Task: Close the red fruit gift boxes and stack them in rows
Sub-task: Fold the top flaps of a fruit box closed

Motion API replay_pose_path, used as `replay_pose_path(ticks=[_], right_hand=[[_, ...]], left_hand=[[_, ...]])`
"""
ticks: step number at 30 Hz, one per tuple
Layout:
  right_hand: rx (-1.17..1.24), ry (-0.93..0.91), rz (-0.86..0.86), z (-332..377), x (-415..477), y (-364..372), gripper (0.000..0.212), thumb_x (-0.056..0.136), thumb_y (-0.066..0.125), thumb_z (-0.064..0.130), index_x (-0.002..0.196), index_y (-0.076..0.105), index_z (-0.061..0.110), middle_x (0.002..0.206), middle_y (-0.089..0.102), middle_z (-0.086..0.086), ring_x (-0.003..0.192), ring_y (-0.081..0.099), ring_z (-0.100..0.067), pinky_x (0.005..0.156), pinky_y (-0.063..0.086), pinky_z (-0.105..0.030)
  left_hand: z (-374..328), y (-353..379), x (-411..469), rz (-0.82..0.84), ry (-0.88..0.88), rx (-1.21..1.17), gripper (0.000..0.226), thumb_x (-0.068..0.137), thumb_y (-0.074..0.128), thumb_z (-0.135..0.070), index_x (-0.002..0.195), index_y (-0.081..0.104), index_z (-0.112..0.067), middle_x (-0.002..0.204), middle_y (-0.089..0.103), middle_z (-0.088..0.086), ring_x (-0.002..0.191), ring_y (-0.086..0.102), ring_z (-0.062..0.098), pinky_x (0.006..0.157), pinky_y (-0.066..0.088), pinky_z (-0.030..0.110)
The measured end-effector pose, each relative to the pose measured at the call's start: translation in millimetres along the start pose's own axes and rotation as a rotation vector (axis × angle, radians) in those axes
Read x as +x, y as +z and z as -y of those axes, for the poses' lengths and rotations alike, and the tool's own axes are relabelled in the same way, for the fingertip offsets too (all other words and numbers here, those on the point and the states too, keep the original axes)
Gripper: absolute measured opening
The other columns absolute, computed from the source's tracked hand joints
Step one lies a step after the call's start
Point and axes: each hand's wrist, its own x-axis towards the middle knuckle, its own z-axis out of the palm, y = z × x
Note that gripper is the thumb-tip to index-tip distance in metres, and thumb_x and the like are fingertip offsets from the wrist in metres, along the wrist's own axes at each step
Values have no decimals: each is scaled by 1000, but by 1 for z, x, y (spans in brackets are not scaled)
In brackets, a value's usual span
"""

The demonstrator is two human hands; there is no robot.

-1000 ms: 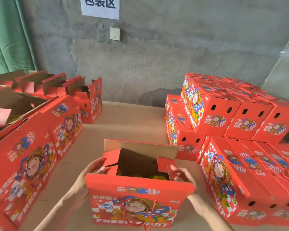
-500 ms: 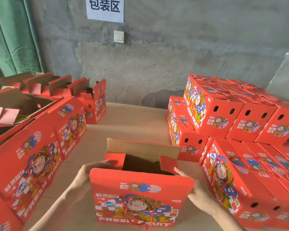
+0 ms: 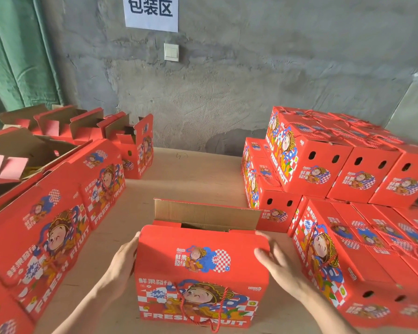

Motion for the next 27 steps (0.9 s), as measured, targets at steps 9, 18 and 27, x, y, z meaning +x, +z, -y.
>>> replay_pose_path(ticks=[9,18,27], right_hand=[[-147,-168,-382,-15,16,31,18,94,52,6,87,66,16,82,58,8,77,54,2,72,39,-15],[-79,-199,-529,-19,27,41,14,84,60,-11,76,70,-6,82,59,-14,79,56,-13,78,44,-21],[-93,-129,-367,-21,30,40,12,89,60,2,80,70,4,92,50,-8,92,50,-12,85,36,-12]], left_hand=[[-12,7,-6,-1,221,98,22,95,49,-36,103,66,-45,107,68,-12,97,62,10,83,52,34],[-2,27,6,-286,413,465,4,90,61,-15,88,64,-17,108,58,-6,98,54,14,80,38,25],[-15,40,-6,-301,692,1181,37,88,39,-34,75,70,-18,81,62,-3,82,61,27,92,42,52]])
